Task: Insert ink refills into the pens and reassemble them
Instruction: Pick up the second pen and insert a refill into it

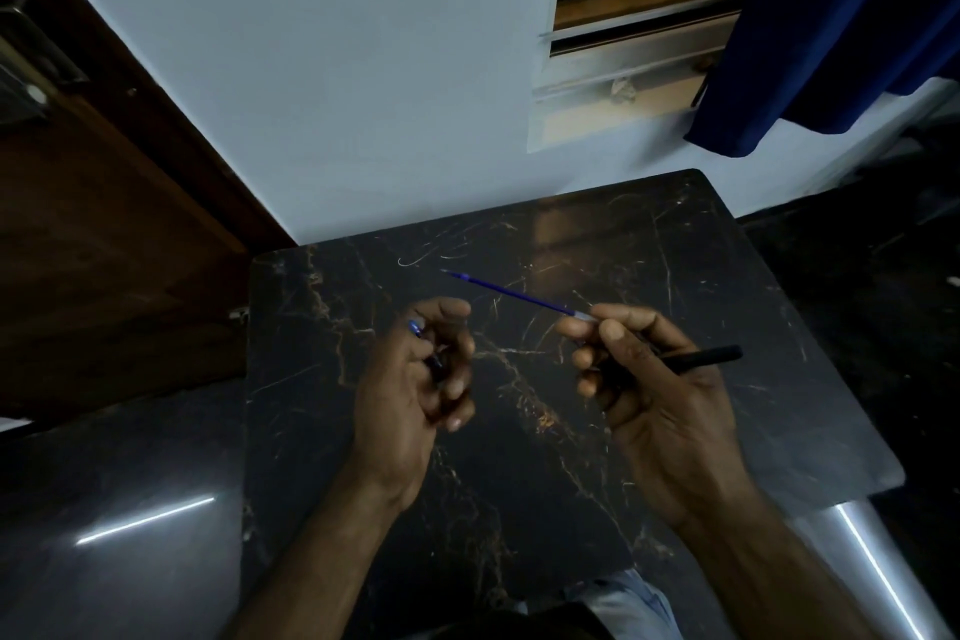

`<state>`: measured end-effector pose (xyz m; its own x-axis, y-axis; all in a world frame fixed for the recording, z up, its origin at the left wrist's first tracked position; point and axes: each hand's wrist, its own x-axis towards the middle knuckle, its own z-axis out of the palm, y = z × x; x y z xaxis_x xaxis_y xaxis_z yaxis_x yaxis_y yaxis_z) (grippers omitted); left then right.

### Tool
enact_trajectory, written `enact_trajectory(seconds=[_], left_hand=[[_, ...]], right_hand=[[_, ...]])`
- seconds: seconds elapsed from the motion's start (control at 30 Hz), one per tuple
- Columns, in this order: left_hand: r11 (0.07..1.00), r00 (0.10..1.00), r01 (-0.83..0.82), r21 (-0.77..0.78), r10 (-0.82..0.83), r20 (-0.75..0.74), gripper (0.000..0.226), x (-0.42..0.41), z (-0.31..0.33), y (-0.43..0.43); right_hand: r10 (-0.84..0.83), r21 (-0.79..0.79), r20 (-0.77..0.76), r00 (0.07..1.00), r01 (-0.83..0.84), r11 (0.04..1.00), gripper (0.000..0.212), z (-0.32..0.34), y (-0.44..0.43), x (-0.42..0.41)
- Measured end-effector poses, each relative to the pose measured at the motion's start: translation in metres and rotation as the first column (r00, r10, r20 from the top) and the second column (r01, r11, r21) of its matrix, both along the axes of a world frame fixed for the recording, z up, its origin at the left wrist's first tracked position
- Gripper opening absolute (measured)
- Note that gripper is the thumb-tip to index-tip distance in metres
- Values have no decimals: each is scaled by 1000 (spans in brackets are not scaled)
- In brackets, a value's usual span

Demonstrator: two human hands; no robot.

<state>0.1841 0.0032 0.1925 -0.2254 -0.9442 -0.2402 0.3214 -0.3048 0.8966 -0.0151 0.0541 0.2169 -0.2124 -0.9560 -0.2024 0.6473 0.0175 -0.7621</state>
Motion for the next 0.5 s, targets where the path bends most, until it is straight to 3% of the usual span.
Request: enact_trajectory(seconds=[0.17, 0.27, 0.33, 0.4, 0.5], left_hand=[[996, 933, -12, 87, -20, 360, 47, 4, -60, -13], [986, 872, 85, 141, -142, 469, 39, 16, -101, -25], [983, 768, 169, 66, -173, 617, 30, 24, -126, -33], [976, 596, 211, -61, -79, 799, 23, 30, -146, -42], [955, 427, 268, -126, -1, 904, 27, 32, -167, -58]], right_hand=[[-4, 12, 53, 999, 3, 1000, 15, -3, -2, -3], [0, 24, 76, 997, -1, 1000, 16, -6, -1, -4], [2, 31, 78, 997, -4, 999, 16, -7, 1, -4], [0, 48, 71, 997, -3, 999, 16, -7, 3, -5], [-18, 94, 64, 998, 12, 996, 16, -6, 7, -5]])
